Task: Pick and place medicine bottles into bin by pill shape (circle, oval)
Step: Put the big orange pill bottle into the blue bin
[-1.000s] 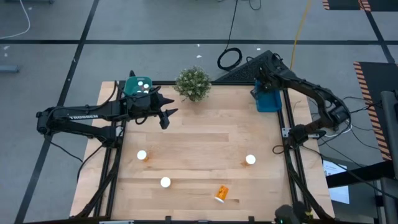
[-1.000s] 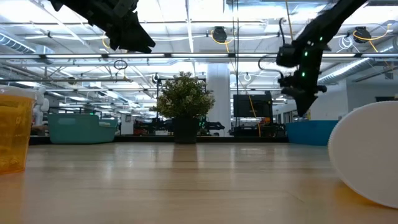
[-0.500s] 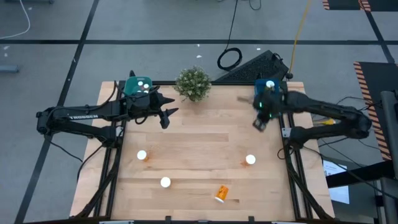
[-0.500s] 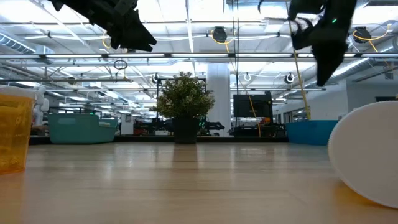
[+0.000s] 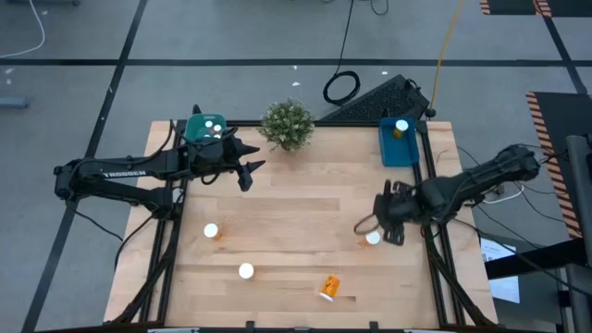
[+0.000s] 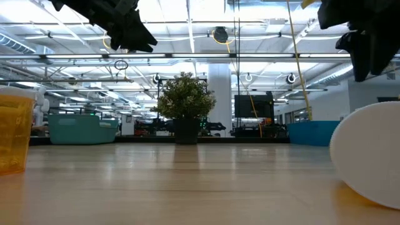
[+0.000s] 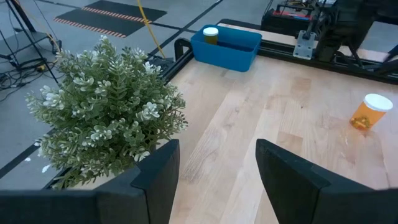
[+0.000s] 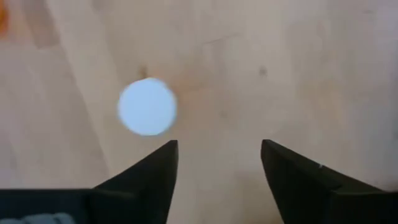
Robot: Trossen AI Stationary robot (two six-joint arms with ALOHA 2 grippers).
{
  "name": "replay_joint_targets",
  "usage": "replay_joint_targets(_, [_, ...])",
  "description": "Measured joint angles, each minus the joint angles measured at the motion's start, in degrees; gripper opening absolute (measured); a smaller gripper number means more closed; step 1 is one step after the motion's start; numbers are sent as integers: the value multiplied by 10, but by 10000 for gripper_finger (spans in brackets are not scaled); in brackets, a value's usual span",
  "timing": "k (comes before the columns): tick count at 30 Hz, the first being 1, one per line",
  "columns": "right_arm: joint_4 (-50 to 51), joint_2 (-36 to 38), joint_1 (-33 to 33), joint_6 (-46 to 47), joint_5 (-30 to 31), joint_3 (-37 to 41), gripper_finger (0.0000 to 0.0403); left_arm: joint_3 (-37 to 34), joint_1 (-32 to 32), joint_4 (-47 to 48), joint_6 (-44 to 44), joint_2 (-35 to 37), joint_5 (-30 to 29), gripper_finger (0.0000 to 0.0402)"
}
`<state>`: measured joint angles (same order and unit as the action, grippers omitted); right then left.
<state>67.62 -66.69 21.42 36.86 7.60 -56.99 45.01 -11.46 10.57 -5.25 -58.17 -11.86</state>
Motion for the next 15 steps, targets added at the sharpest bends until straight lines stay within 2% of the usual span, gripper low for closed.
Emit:
replay_joint_targets(9, [-92,-78,77,-33,1,0,268,0,12,30,-42,0,2,216])
replay_joint_targets(15, [-110,-99,80,-48,7,0,284,0,78,93,-65,0,3,216])
